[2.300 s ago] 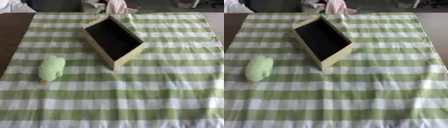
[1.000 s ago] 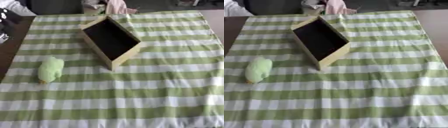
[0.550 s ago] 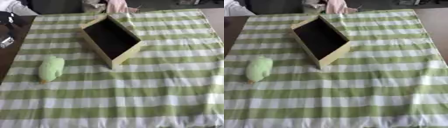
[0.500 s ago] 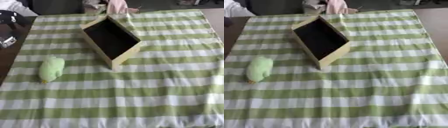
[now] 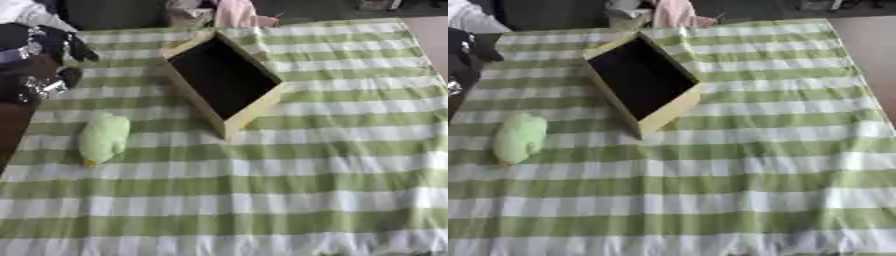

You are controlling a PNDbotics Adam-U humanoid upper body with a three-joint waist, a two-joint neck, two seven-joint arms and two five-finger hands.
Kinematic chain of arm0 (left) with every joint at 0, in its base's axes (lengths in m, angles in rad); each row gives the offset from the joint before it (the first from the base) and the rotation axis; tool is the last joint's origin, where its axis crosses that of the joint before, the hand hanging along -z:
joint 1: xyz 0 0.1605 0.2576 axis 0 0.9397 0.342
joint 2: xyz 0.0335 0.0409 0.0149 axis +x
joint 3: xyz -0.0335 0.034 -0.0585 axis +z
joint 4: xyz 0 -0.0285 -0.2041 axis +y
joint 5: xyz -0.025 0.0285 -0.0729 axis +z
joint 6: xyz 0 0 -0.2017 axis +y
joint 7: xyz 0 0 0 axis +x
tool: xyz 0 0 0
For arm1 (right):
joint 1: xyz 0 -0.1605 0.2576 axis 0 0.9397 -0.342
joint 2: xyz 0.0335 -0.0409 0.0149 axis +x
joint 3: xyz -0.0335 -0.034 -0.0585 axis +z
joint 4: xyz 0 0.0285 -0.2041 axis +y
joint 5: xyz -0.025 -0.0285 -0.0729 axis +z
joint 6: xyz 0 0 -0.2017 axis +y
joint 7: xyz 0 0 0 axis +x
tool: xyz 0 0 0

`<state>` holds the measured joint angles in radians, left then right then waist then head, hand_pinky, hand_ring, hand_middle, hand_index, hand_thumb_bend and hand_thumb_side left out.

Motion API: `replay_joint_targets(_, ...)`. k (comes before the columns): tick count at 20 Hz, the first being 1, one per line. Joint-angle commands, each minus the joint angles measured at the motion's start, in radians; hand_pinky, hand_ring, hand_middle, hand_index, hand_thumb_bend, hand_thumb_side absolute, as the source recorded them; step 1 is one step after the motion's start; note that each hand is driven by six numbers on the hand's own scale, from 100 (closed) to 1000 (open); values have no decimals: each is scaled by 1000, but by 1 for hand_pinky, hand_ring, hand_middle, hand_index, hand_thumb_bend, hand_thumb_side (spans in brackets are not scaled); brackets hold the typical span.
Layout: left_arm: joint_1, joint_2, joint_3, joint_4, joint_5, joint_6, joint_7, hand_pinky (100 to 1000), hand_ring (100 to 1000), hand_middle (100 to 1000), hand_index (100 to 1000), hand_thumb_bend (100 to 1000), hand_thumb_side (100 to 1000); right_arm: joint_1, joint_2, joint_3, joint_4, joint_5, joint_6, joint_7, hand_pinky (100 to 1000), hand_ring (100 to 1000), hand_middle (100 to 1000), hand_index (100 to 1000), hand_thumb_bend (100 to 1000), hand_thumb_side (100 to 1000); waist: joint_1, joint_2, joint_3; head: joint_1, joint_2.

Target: Pick up objects on the table and place them in the box.

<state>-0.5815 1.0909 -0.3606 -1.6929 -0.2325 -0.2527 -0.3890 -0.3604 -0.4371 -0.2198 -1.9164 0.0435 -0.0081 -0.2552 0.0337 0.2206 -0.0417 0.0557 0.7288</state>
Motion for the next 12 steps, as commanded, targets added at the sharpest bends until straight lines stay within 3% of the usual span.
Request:
replay_joint_targets(1,-29,5,-6,20,-9,-8,-26,675,798,787,885,100,1000,-11,-24,0,-5,-1,-2,5,650,606,574,793,100,1000,-1,-16,-2,3,8)
replay_joint_targets(2,-33,1,-10,29,-15,-14,-29,676,799,788,885,105,1000,-11,-24,1,-5,-2,-2,5,650,606,574,793,100,1000,-2,-16,-2,3,8)
replay_joint_targets(7,-51,-20,-37,81,-65,-41,-44,696,819,801,893,298,1000,-12,-22,4,-3,-5,-3,9,649,606,573,793,100,1000,-2,-14,-3,7,7)
replay_joint_targets(12,-76,-41,-57,105,-110,-62,-90,721,837,810,893,598,965,-13,-21,5,-2,-6,-3,11,649,606,573,794,100,1000,-4,-15,-3,9,6)
